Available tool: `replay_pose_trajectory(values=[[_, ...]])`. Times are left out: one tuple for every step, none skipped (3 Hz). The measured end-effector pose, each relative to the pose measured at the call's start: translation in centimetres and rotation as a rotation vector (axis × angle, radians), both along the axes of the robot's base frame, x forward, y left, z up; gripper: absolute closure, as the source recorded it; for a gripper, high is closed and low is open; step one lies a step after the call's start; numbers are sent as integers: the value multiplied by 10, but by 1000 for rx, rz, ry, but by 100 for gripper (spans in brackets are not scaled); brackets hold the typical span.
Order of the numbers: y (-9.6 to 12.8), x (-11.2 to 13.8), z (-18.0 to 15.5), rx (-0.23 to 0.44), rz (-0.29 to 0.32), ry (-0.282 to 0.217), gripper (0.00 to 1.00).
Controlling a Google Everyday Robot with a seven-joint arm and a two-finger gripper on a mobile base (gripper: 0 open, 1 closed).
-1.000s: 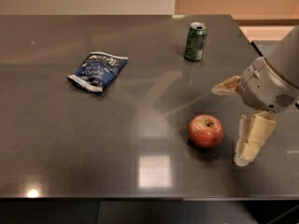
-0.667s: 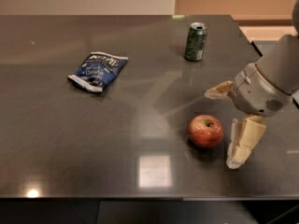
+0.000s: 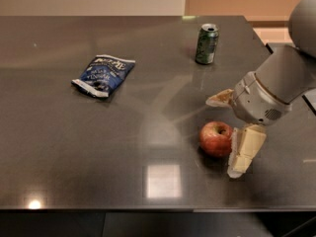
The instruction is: Pick apple
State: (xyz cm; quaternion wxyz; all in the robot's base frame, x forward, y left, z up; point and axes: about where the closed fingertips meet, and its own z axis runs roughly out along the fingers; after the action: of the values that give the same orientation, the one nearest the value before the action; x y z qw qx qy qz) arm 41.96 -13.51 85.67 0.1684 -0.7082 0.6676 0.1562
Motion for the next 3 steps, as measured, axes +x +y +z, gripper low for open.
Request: replay_pose_trajectory(values=[[1,3,-5,-6,4,0,18],[-5,9,-3,-14,-5,-10,43],[-9,13,9,-13,-6,-24,64]])
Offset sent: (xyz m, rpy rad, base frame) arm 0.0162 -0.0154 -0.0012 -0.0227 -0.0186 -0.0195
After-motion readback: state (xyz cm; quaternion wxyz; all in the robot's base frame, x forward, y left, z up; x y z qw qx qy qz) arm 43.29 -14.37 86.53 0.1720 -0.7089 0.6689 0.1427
